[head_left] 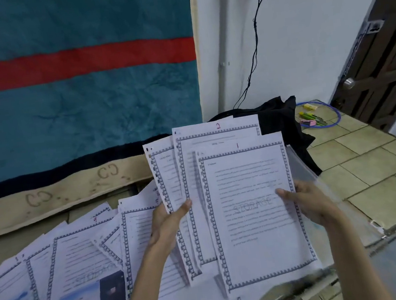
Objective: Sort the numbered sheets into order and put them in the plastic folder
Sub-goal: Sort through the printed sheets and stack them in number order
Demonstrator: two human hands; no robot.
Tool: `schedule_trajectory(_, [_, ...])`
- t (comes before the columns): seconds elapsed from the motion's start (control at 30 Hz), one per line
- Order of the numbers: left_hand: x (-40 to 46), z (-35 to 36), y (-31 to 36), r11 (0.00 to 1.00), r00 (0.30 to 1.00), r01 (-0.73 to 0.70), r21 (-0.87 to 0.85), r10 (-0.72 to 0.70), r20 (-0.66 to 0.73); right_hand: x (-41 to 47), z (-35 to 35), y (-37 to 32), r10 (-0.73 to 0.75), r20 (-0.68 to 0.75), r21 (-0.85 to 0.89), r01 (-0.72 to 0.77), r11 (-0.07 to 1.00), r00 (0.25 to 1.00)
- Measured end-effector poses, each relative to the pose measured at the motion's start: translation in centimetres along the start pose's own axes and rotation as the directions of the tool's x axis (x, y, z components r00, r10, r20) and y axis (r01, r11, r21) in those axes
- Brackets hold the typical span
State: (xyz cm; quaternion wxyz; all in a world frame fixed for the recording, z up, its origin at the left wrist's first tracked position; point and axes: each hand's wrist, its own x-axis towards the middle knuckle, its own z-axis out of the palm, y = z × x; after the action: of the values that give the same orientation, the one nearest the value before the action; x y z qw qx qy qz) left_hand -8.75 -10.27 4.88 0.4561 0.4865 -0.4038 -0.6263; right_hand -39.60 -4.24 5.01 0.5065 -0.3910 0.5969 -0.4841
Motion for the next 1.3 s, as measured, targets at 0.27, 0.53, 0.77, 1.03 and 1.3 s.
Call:
schedule_trajectory(0.27, [-0.7,-3.8,0.4,0.999,0.996,-0.025,-0.027,0.023,-0.091,1.4,2.0,1.0,0.002,-0.060,0.183,0.009,0.983,0.998])
schedule_trajectory(0.53, [-1.0,-2.9,0.3,0.998,0.993,-0.059,0.025,0.061,-0.105,1.4,4.3,1.2,-0.017,0.019,0.169,0.014,0.986,1.000])
schedule_trajectory(0.77, [-1.1,-2.3,0.6,0.903,0.912,-0.391,0.178,0.406,-0.060,0.7,2.8,2.4,-0.035,-0.022,0.235,0.039,0.971,0.999])
schedule_trajectory(1.03, [-0.1,-2.8,0.0,0.978,0.954,-0.150,0.147,0.182,-0.238,0.2,0.4,2.9,0.015,-0.077,0.263,0.006,0.965,0.997])
schedule_trajectory(1.3, [-1.3,0.1,0.3,0.993,0.997,-0.056,0.104,0.062,-0.048,0.1,3.0,1.3,0.114,-0.008,0.271,-0.108,0.956,0.993])
